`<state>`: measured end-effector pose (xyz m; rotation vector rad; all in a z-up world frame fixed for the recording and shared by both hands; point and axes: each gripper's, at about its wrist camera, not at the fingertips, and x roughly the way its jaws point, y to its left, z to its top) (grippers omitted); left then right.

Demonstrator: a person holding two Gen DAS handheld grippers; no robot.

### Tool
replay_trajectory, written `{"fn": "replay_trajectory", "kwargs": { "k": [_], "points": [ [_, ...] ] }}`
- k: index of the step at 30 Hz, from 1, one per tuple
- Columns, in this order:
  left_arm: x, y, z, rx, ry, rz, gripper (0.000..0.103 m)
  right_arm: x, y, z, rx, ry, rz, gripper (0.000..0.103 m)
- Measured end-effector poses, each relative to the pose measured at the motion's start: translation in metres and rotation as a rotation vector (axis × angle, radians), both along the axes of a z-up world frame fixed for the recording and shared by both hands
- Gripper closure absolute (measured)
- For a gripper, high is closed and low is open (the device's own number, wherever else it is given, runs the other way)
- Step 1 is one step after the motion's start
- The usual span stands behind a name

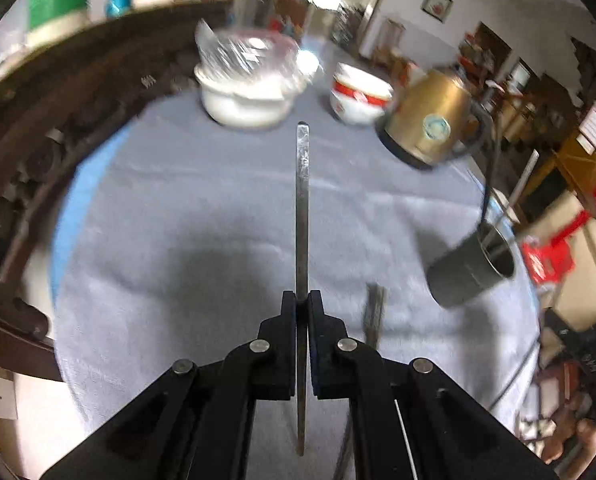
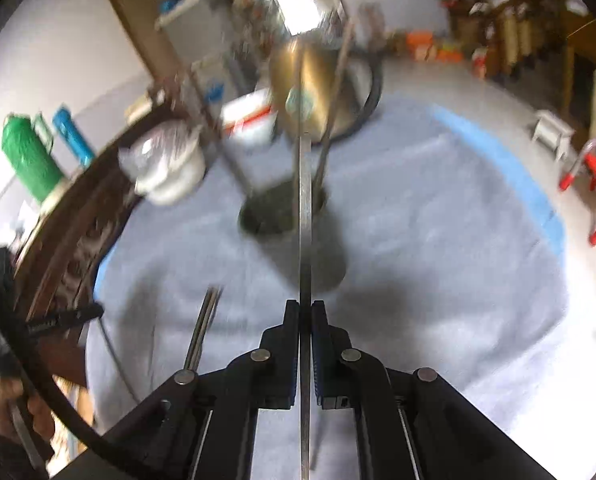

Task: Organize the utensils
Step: 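Lift both held chopsticks upright and carry them above the grey cup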

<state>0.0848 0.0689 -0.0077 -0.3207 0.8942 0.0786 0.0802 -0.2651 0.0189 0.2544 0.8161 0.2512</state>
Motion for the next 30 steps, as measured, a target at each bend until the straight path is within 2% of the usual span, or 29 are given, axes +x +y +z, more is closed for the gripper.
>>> {"fn": "replay_trajectory", "kwargs": {
  "k": [3, 5, 8, 10, 15, 30],
  "points": [
    [-0.005, 0.0, 0.003, 0.043, -0.077, 0.041, 0.098, 0.006, -0.006, 0.009, -0.013, -0.084, -0.062, 0.097],
    [-0.009, 0.003, 0.008, 0.043, -0.115, 0.054, 0.098, 0.008, -0.006, 0.01, -0.031, -0.151, -0.103, 0.097],
    [-0.012, 0.0, 0.009, 0.08, -0.15, 0.072, 0.098, 0.01, -0.007, 0.006, -0.021, -0.183, -0.137, 0.097],
    [-0.016, 0.001, 0.006, 0.094, -0.16, 0.073, 0.097, 0.008, -0.004, 0.003, -0.06, -0.209, -0.149, 0.097],
    [-0.021, 0.001, 0.008, 0.11, -0.179, 0.08, 0.097, 0.002, -0.001, -0.007, -0.085, -0.195, -0.136, 0.097],
    [-0.066, 0.011, 0.02, 0.104, -0.22, 0.112, 0.096, -0.054, -0.008, 0.004, -0.133, -0.264, -0.101, 0.096]
  ]
}}
